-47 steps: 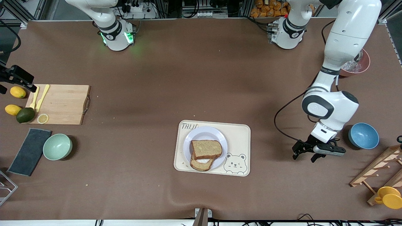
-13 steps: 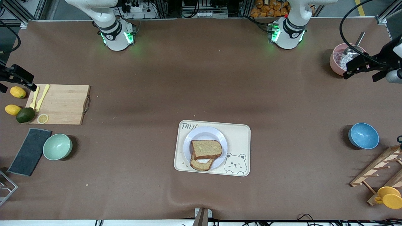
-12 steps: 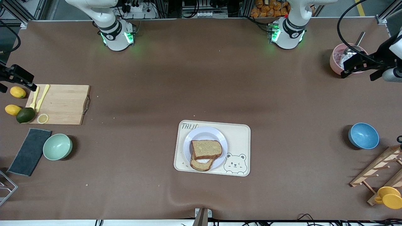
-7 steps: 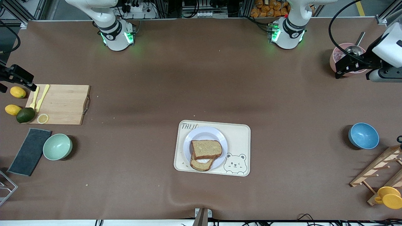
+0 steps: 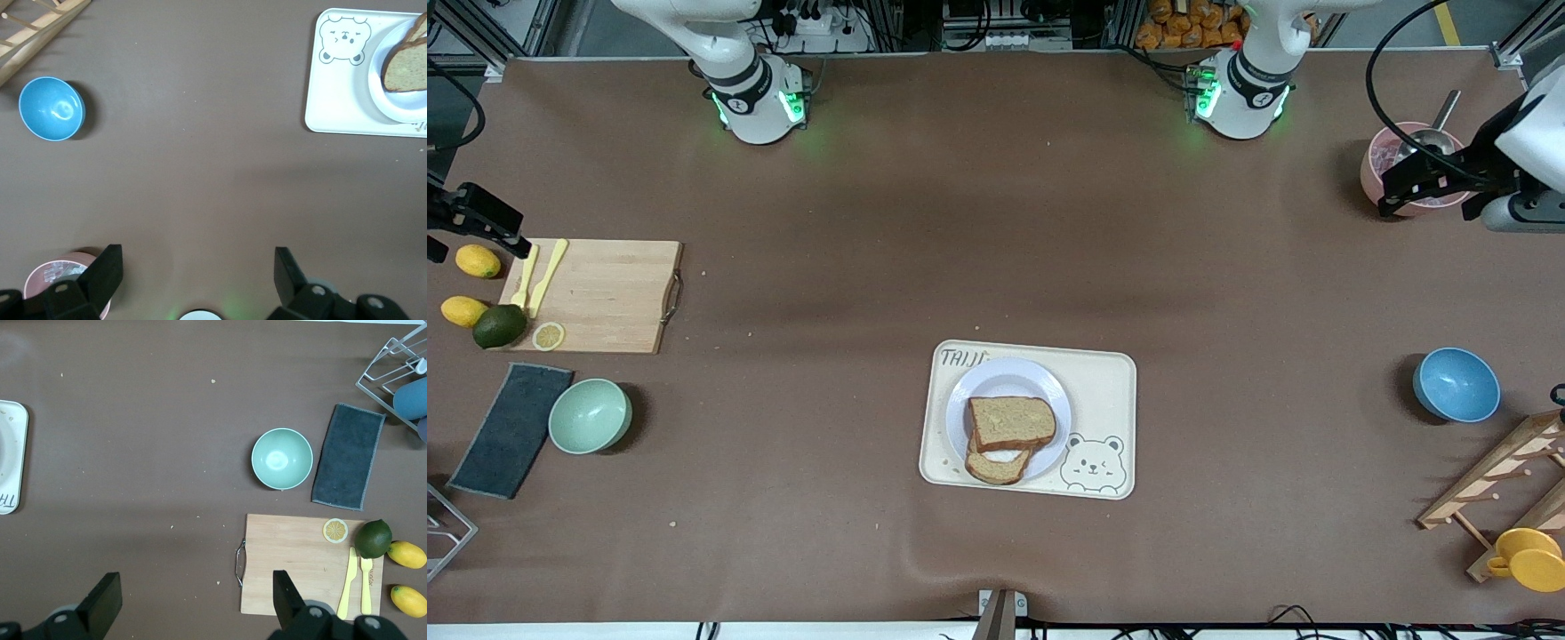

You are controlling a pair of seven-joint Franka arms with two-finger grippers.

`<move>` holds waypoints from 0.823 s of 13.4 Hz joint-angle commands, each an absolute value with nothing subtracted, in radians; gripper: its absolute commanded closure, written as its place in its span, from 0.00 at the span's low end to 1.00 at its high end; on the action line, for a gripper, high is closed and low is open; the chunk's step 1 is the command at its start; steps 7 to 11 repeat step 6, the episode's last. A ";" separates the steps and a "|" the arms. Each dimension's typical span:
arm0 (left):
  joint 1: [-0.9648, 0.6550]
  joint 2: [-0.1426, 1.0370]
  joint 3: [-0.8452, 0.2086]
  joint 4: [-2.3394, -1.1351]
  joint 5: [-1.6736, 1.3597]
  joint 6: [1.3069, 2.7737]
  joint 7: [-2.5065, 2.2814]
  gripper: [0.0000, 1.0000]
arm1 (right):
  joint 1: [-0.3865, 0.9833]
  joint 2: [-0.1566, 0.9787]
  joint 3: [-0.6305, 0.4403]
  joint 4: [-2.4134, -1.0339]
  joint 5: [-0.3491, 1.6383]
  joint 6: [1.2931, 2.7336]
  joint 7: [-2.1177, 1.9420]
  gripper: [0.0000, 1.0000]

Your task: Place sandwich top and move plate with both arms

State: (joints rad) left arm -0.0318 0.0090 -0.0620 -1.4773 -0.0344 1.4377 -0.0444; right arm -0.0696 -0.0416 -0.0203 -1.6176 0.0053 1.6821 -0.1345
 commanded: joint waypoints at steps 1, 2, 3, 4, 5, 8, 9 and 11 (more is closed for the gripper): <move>-0.014 0.008 -0.067 -1.480 -0.046 1.436 -0.029 0.00 | -0.086 -0.029 -0.011 -1.595 0.014 1.667 -0.129 0.00; 0.003 0.014 -0.075 -1.488 -0.046 1.456 -0.029 0.00 | -0.092 -0.029 -0.011 -1.595 0.014 1.669 -0.129 0.00; 0.006 0.014 -0.080 -1.489 -0.048 1.459 -0.029 0.00 | -0.095 -0.029 -0.011 -1.597 0.014 1.667 -0.129 0.00; 0.008 0.015 -0.080 -1.489 -0.046 1.459 -0.029 0.00 | -0.095 -0.029 -0.011 -1.597 0.014 1.667 -0.129 0.00; 0.008 0.015 -0.080 -1.489 -0.046 1.459 -0.029 0.00 | -0.097 -0.028 -0.011 -1.597 0.014 1.669 -0.129 0.00; 0.008 0.015 -0.080 -1.489 -0.046 1.459 -0.029 0.00 | -0.097 -0.028 -0.011 -1.597 0.014 1.669 -0.129 0.00; 0.008 0.015 -0.080 -1.489 -0.046 1.459 -0.029 0.00 | -0.097 -0.028 -0.011 -1.597 0.014 1.669 -0.129 0.00; 0.008 0.015 -0.080 -1.489 -0.046 1.459 -0.029 0.00 | -0.097 -0.028 -0.011 -1.597 0.014 1.669 -0.129 0.00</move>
